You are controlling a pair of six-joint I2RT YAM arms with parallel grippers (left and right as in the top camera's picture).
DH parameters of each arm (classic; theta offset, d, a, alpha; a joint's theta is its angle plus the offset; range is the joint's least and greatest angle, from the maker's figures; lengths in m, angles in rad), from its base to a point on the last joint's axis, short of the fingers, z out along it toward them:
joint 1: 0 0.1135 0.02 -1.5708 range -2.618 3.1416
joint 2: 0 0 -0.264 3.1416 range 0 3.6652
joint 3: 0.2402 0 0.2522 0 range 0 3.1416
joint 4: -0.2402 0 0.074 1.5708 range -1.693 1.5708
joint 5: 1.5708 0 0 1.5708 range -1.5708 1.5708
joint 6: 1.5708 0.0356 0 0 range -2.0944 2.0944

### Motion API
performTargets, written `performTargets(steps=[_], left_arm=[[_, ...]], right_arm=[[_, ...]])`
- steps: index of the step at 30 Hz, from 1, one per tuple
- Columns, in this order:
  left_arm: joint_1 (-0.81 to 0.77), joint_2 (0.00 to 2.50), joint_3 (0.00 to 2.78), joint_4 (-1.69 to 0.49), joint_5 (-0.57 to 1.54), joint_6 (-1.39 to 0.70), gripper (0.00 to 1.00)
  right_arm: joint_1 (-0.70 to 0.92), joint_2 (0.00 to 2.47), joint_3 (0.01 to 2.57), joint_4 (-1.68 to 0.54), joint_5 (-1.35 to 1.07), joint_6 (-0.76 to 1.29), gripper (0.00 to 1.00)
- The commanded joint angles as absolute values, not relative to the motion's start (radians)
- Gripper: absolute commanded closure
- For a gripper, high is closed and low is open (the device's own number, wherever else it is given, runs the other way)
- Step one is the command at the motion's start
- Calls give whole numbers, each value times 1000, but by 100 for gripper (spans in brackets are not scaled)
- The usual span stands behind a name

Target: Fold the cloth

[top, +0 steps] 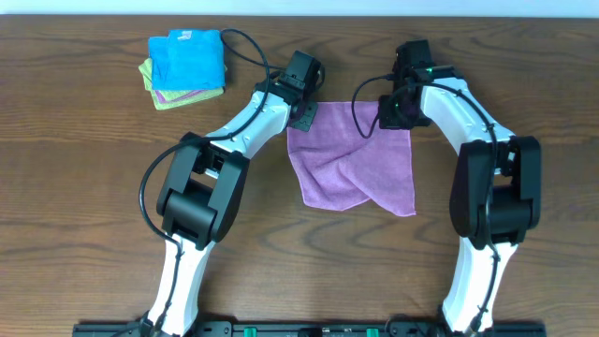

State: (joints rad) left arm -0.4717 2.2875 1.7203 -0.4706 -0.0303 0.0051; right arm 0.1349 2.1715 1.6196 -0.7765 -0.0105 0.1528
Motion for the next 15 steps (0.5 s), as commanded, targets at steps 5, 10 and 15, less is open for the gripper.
performTargets(steps=[5, 10, 15], left_arm=[[-468, 2320, 1737, -468, -31, 23, 94], [-473, 2338, 1737, -464, -6, 22, 94], [-472, 2346, 1737, -459, -7, 23, 94]], right_arm=[[146, 2182, 1605, -774, -4, 157, 99], [146, 2199, 1605, -774, -4, 157, 99], [146, 2224, 1605, -767, -4, 165, 99]])
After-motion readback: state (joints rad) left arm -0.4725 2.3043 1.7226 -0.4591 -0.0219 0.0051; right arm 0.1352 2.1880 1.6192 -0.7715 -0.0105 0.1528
